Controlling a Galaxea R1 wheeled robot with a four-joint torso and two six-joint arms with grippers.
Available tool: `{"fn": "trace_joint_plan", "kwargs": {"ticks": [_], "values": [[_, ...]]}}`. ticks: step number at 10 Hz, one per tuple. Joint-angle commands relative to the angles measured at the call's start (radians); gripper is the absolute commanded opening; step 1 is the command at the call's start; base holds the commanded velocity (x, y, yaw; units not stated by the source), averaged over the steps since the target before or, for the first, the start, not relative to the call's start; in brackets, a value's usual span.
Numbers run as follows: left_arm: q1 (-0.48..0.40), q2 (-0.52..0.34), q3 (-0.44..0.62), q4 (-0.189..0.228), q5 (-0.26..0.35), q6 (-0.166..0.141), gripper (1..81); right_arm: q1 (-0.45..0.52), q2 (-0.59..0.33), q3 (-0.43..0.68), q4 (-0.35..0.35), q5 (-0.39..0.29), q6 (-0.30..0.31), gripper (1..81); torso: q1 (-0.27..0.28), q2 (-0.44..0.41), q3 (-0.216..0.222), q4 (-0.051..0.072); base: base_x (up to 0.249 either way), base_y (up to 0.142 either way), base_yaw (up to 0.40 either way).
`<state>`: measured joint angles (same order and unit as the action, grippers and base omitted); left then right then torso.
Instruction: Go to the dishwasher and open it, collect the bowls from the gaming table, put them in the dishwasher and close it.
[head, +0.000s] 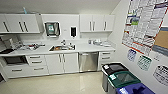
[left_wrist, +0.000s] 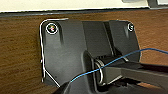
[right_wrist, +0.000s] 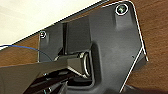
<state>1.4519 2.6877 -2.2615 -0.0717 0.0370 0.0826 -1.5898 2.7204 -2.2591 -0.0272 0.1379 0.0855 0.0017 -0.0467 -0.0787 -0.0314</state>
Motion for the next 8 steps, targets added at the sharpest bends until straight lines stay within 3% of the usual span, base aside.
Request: {"fn": "trace_joint_plan", "kwargs": {"ticks": [1,8], "values": [[-0.052,-0.021,0.008,0.001,0.06,0.006,81.1,0.038,-0.02,0.011,-0.02,-0.054,-0.004,81.1,0.0,0.0,0.0,0.0,0.111,0.0,0.0],[-0.052,-0.021,0.008,0.004,0.06,0.006,81.1,0.043,-0.019,0.011,-0.022,-0.063,-0.006,81.1,0.0,0.0,0.0,0.0,0.098,0.0,0.0]]}}
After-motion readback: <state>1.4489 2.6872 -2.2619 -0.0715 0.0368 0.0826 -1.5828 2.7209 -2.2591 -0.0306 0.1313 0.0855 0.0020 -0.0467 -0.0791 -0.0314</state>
